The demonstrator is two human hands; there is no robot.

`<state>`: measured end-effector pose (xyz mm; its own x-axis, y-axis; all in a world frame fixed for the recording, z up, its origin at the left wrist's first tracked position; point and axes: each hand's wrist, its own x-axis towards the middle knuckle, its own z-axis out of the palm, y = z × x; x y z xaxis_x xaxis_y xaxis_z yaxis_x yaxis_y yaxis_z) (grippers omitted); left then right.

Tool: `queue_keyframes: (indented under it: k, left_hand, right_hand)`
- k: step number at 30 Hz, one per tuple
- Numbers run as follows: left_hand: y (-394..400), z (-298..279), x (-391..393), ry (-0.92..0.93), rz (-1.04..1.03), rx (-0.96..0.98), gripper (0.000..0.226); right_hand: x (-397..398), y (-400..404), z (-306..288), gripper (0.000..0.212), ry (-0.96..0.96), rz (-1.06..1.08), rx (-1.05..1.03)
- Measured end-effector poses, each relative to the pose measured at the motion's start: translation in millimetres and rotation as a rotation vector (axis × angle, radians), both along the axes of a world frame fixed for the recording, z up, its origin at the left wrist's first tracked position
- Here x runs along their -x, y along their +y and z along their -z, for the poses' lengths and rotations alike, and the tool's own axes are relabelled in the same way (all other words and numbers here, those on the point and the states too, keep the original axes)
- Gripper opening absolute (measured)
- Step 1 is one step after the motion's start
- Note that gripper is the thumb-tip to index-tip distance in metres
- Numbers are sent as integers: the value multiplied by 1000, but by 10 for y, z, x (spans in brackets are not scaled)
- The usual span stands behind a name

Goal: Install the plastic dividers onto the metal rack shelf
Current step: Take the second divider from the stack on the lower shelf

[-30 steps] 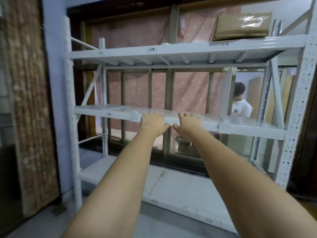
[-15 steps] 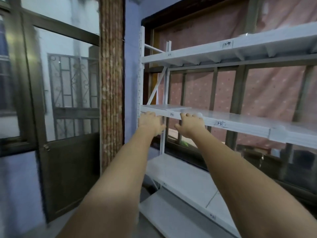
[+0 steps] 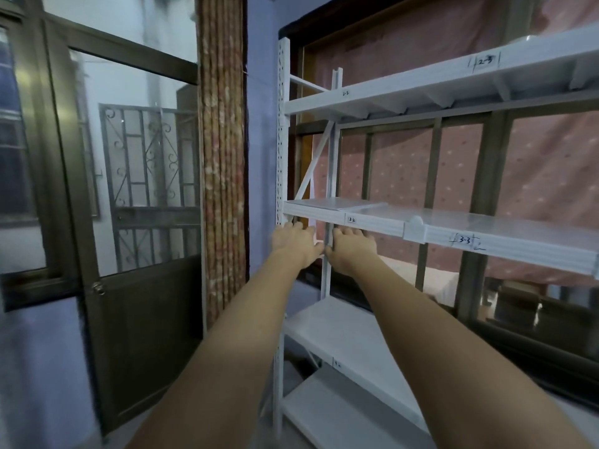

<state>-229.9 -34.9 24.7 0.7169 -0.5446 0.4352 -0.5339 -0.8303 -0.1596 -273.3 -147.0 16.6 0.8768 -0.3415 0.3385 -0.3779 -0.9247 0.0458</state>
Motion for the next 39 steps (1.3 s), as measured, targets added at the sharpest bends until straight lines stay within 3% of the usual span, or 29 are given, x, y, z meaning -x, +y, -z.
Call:
queue_keyframes:
  k: [26, 39]
  left_hand:
    - [-853, 71, -2811, -5, -189, -102, 58]
    - [-1114, -9, -4387, -76, -80, -98, 56]
  right_hand:
    - [-2683, -1287, -186, 47, -9, -3, 78]
    - [-3984, -1601, -268, 52, -57, 145, 2]
